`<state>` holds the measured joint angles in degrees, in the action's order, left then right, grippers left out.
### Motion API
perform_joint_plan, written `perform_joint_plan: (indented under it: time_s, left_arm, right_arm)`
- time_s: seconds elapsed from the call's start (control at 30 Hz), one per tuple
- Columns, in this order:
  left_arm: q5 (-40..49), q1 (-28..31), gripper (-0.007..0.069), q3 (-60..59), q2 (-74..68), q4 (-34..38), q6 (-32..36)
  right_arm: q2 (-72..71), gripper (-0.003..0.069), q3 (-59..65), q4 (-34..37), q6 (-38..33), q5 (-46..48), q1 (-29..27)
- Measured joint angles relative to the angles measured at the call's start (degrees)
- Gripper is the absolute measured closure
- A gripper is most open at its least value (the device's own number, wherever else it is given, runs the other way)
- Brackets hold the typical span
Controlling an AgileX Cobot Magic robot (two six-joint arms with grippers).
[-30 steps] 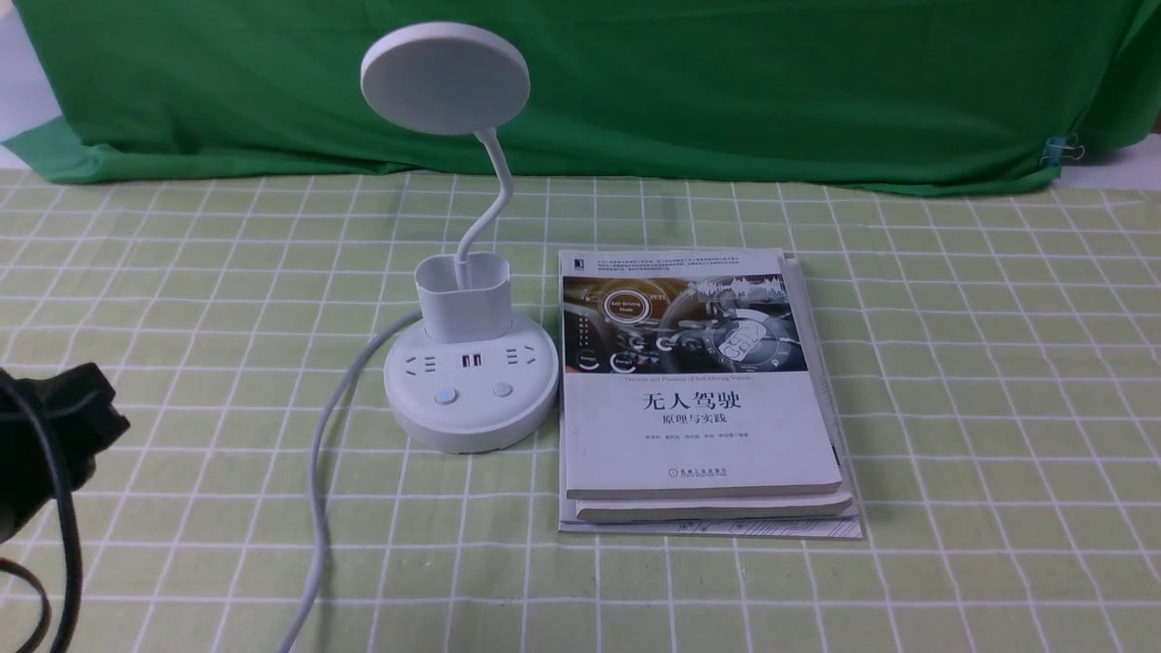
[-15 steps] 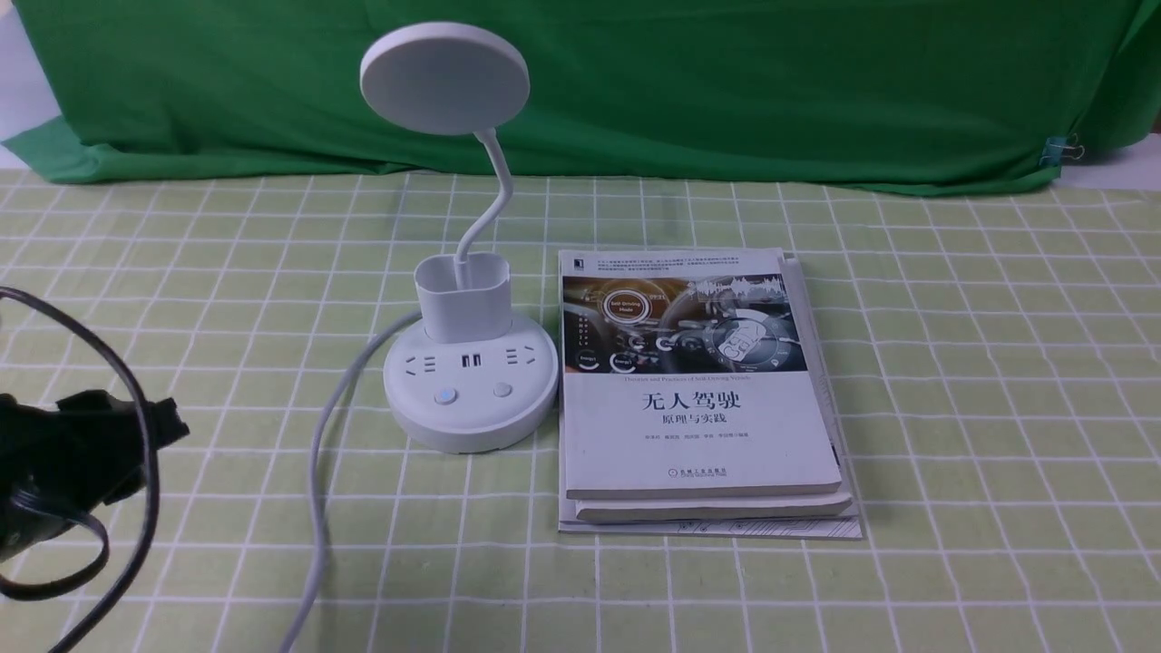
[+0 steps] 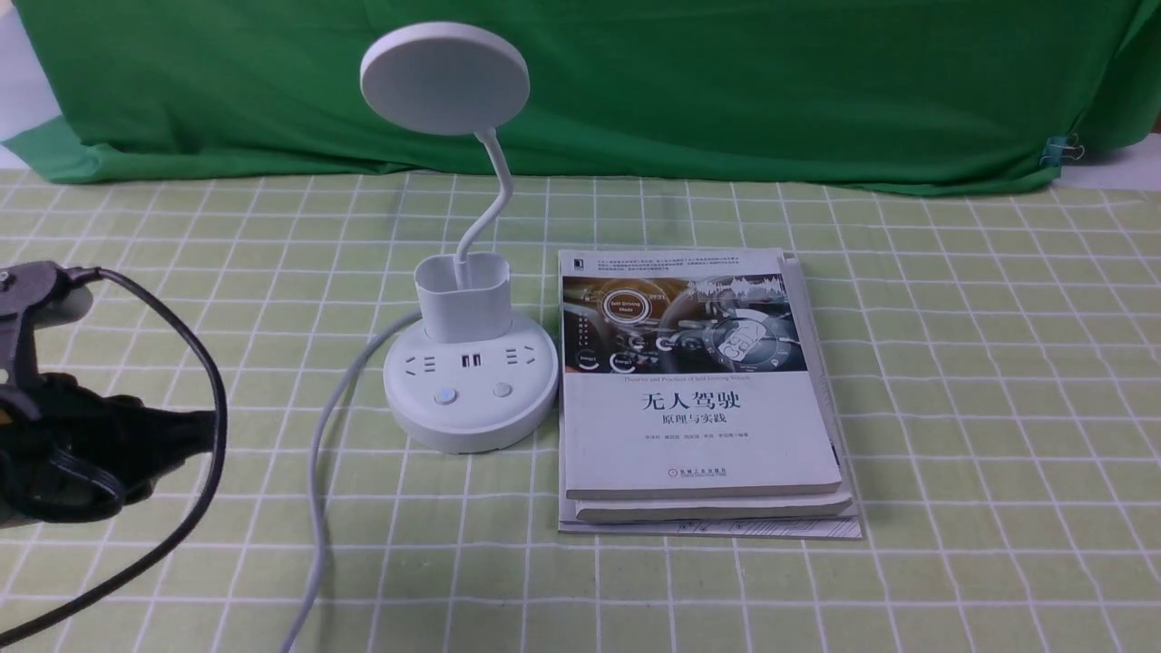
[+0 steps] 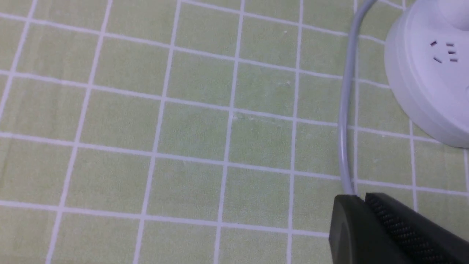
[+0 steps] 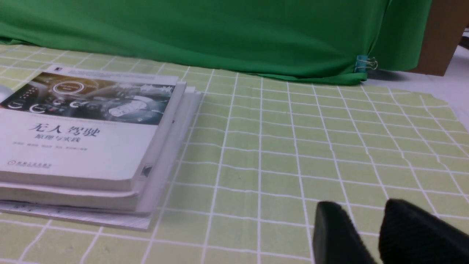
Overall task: Turn on the table lamp on the green coffee tablecloth with your hand.
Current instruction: 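Press the power button on the lamp base to turn the lamp on with the left gripper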
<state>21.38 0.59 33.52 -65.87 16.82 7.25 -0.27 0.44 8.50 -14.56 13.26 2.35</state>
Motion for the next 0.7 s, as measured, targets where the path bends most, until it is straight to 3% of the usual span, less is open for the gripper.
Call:
perform_joint_plan:
  time_s: [0.1, 0.33, 0.57, 0.7]
  left_arm:
    - [0.04, 0.0, 0.061, 0.32, -0.12, 4.92, 6.12]
    - [0.27, 0.0, 0.0611, 0.38, -5.33, 27.32, 35.11]
    - [7.73, -0.77, 0.0611, 7.18, -13.71, 27.63, 41.4]
    - [5.76, -6.07, 0.061, 9.27, -14.16, 26.96, 44.64]
  right_arm:
    - [0.0, 0.0414, 0.0, 0.0, 0.0, 0.0, 0.0]
    - [0.0, 0.0414, 0.0, 0.0, 0.0, 0.0, 0.0]
    - [0.0, 0.0414, 0.0, 0.0, 0.0, 0.0, 0.0]
    - [0.0, 0.0414, 0.0, 0.0, 0.0, 0.0, 0.0]
